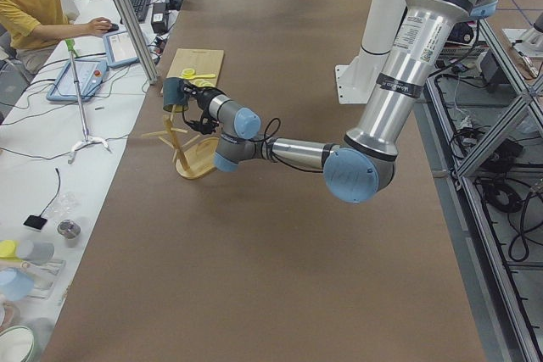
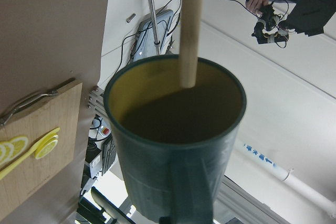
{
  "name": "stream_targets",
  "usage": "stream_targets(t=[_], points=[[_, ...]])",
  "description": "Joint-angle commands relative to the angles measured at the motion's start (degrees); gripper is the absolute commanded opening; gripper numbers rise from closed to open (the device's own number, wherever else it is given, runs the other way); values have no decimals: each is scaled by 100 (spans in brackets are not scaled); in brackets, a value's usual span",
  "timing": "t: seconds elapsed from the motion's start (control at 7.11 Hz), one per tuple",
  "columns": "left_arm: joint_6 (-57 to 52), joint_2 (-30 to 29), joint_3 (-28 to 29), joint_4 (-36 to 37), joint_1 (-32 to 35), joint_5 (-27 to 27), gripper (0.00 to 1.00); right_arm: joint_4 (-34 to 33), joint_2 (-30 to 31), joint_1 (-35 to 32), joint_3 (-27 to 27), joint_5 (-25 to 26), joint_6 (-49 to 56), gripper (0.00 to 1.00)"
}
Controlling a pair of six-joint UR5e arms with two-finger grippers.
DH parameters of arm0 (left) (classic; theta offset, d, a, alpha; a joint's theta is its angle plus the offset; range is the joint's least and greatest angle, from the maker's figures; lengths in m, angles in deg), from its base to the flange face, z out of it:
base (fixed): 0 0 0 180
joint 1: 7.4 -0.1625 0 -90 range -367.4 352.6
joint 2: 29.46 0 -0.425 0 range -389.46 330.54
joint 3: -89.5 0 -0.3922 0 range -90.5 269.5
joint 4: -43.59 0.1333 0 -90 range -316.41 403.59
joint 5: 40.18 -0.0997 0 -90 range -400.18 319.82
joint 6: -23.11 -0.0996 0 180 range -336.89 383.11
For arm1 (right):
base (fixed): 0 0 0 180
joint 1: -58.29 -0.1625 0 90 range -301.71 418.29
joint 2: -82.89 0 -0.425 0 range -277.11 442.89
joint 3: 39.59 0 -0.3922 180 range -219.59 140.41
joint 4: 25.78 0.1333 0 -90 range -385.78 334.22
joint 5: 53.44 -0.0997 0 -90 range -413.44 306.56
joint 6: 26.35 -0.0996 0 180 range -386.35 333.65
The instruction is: Hang cup on storage rack
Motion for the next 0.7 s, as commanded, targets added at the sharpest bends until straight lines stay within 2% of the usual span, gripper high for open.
stream_targets(t=[0.0,0.56], points=[[63,24,216,-264,9,13,0,0,-3,0,13,-1,6,100],[54,112,287,-273,194,347,0,0,-3,9,13,-1,-3,100]])
